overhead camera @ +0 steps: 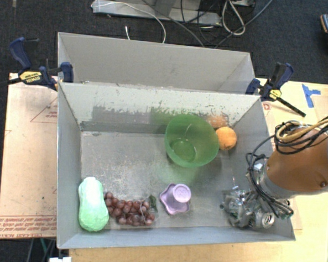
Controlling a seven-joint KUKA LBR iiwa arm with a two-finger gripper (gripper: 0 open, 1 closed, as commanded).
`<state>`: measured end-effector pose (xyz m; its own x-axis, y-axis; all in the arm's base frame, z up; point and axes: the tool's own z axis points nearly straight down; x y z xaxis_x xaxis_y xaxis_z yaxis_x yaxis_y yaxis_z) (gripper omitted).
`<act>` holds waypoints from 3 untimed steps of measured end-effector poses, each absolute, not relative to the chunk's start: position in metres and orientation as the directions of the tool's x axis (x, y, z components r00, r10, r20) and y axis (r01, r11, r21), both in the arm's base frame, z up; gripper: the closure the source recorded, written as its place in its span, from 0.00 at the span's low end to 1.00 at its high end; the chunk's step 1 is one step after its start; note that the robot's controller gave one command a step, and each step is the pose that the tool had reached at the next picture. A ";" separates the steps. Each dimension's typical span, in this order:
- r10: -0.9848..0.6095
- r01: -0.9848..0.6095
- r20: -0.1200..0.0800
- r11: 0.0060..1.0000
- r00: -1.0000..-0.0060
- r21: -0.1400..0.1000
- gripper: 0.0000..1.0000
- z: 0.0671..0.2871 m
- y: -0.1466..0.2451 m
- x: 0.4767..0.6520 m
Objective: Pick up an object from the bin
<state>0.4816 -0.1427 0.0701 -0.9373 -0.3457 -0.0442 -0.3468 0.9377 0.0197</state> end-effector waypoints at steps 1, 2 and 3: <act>-0.346 -0.347 -0.043 0.938 -0.937 0.020 1.00 0.077 -0.142 0.481; -0.345 -0.346 -0.038 0.938 -0.938 0.023 1.00 0.123 -0.142 0.480; -0.343 -0.344 -0.043 0.939 -0.938 0.019 1.00 0.158 -0.143 0.481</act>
Offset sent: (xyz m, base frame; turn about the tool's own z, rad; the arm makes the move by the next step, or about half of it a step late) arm -0.0003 0.0003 0.0931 -0.0006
